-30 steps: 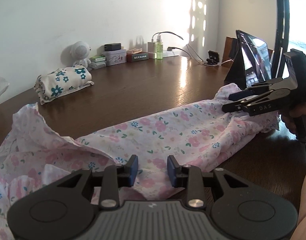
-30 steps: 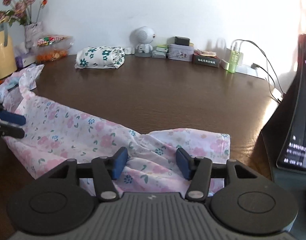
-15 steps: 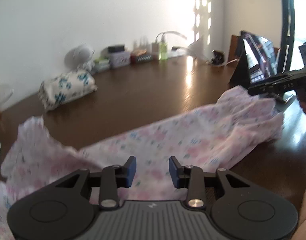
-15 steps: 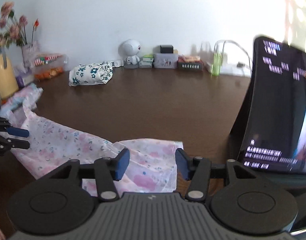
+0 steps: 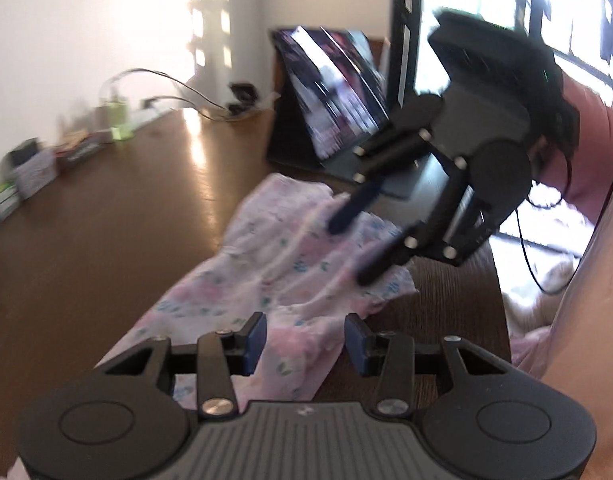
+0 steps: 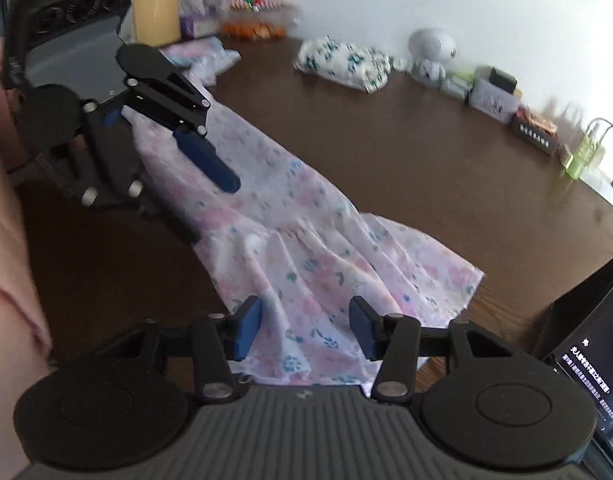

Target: Fold clothes

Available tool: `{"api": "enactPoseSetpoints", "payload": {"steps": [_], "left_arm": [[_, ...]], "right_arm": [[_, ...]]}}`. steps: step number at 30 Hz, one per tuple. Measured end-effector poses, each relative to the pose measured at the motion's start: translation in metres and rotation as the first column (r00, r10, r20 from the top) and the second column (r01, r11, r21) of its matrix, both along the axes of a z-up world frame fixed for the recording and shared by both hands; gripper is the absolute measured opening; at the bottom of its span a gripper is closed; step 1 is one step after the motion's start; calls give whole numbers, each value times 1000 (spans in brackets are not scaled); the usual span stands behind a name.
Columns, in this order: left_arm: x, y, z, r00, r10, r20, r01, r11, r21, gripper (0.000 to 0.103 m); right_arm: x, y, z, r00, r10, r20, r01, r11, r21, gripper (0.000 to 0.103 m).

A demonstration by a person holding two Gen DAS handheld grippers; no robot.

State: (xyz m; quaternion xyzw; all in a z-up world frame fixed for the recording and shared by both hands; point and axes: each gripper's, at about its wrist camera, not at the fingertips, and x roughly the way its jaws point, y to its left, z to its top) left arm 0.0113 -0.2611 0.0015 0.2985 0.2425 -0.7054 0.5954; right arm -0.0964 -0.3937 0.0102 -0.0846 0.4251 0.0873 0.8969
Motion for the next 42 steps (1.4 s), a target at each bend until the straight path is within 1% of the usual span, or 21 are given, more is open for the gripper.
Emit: {"api": "enactPoseSetpoints", "payload": {"steps": [2, 4, 5, 6, 7, 9, 11, 12, 13, 15, 20, 23, 24, 25, 27, 29, 31, 33, 36, 41, 42], "left_arm": [[-3, -8, -3, 1000, -15, 21, 15, 1000, 22, 41], [-7, -15, -7, 998, -27, 49, 25, 999, 42, 39], [-9, -18, -9, 997, -32, 65, 29, 998, 51, 39], [-9, -20, -11, 996, -37, 81, 32, 998, 60, 29], [-10, -22, -12, 994, -42, 97, 36, 997, 70, 13], [-11, -23, -13, 991, -44, 125, 36, 997, 66, 5], [-10, -19, -9, 989, -32, 145, 28, 999, 24, 3], [-10, -17, -8, 988, -25, 155, 25, 1000, 3, 3], [-11, -14, -5, 985, -19, 171, 23, 999, -23, 3], [-14, -5, 1, 979, -6, 204, 22, 997, -74, 3], [-17, 4, 4, 972, 19, 233, 10, 992, -125, 3], [-18, 6, 3, 974, 17, 225, 14, 991, -135, 3], [-19, 9, 3, 975, 15, 223, 16, 990, -137, 3], [-20, 13, 4, 975, 12, 221, 19, 990, -139, 3], [-19, 15, 4, 977, 14, 212, 16, 990, -138, 3], [-17, 15, 2, 981, 24, 194, 2, 991, -133, 3], [-14, 17, 2, 987, 25, 156, -5, 992, -125, 12], [-8, 19, 2, 994, 29, 108, -15, 992, -123, 17], [8, 26, 4, 996, 77, 35, -72, 989, -132, 31], [42, 43, 10, 975, 205, -86, -216, 965, -150, 32], [49, 46, 12, 967, 229, -111, -244, 958, -151, 29]], "right_arm": [[3, 4, -4, 1000, 25, -15, -25, 1000, -10, 38], [2, 10, -3, 997, 67, -26, -68, 997, -22, 22], [0, 13, -2, 996, 85, -28, -86, 996, -31, 21], [-2, 16, 0, 995, 98, -28, -99, 994, -40, 21], [-4, 18, 2, 993, 110, -28, -112, 993, -48, 21], [-6, 20, 8, 992, 129, -18, -129, 990, -48, 21], [-9, 20, 15, 991, 130, 9, -129, 990, -62, 23], [-10, 20, 18, 992, 128, 21, -126, 989, -75, 27], [-9, 20, 19, 992, 123, 28, -120, 988, -95, 37], [-5, 19, 19, 992, 119, 28, -114, 984, -137, 45], [14, 30, 12, 982, 185, -27, -186, 960, -211, 50], [23, 39, 5, 977, 201, -68, -212, 927, -310, 39], [24, 42, 2, 976, 203, -81, -219, 916, -337, 25], [25, 44, 2, 976, 204, -82, -220, 904, -366, 6], [22, 51, 4, 977, 203, -63, -210, 879, -427, 3], [12, 59, 7, 975, 220, -19, -198, 833, -517, 3], [-2, 70, 4, 966, 257, -5, -210, 777, -593, 3], [-12, 76, -4, 962, 272, -34, -236, 761, -605, 3], [-22, 84, -17, 957, 282, -67, -265, 758, -596, 3], [-29, 86, -22, 962, 266, -59, -252, 786, -564, 3], [-30, 86, -23, 962, 266, -62, -255, 791, -556, 3]]}}
